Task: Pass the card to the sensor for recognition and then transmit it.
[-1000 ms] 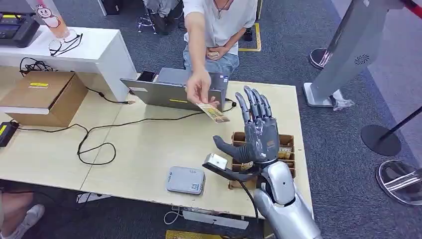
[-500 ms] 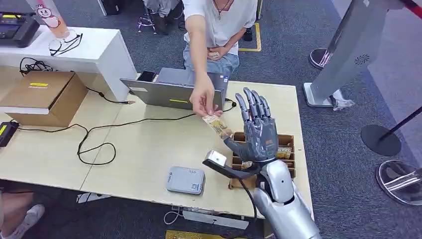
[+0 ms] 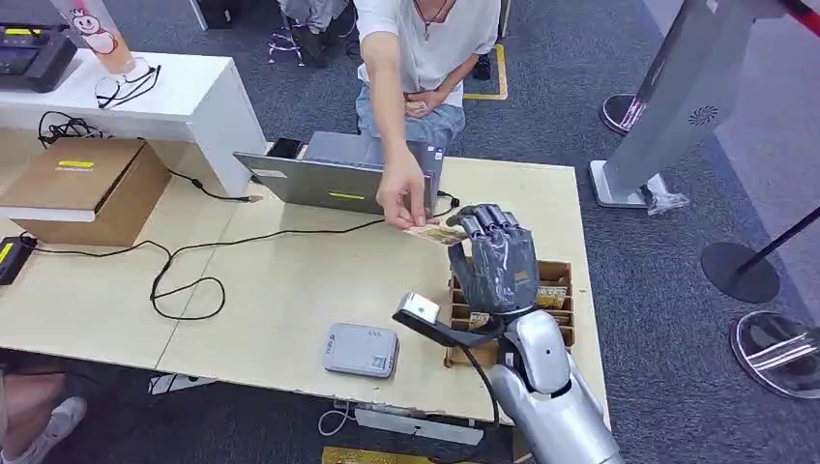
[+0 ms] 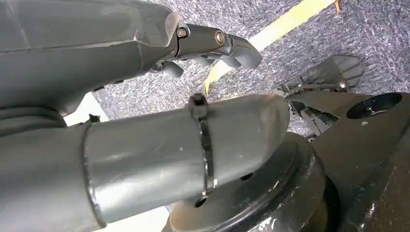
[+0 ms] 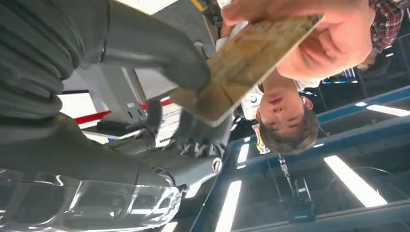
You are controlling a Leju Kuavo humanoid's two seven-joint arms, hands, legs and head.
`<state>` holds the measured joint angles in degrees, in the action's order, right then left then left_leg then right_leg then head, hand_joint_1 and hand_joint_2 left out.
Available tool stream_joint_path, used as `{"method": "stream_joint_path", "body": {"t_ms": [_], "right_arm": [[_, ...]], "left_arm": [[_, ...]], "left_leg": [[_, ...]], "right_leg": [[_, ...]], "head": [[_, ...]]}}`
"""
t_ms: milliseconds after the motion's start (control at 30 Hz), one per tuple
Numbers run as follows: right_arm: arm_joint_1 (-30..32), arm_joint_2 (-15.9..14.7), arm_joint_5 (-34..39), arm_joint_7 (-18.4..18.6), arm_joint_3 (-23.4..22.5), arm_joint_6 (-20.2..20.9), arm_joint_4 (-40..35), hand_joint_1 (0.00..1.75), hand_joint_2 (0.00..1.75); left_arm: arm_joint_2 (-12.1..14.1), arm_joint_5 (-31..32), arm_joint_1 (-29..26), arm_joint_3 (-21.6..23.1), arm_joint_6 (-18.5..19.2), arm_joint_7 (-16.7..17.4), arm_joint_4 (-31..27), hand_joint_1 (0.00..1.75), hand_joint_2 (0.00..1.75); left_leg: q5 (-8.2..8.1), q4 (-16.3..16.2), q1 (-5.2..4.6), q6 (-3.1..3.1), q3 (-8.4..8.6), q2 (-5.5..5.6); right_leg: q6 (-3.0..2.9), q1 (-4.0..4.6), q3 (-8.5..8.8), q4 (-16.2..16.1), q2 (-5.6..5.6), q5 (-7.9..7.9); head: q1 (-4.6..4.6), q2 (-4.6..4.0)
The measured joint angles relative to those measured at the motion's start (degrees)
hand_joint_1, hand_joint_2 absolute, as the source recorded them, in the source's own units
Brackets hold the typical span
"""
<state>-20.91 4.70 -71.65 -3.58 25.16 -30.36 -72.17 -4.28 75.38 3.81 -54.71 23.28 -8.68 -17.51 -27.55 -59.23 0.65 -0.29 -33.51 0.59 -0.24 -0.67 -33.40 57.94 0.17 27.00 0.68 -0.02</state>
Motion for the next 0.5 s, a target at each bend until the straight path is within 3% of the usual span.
{"method": "stream_joint_path", "body": {"t_ms": [500], "right_arm": [[-0.03,0.02,0.7,-0.15,0.0,0.17,0.04,1.75,1.75]], "left_arm": [[0.2,-0.31,0.0,0.37,0.0,0.0,0.37,0.0,0.0]], "left_leg": [[0.0,0.0,0.0,0.0,0.0,0.0]], "right_leg": [[0.0,0.0,0.0,0.0,0.0,0.0]], "head": [[0.0,0.0]]}}
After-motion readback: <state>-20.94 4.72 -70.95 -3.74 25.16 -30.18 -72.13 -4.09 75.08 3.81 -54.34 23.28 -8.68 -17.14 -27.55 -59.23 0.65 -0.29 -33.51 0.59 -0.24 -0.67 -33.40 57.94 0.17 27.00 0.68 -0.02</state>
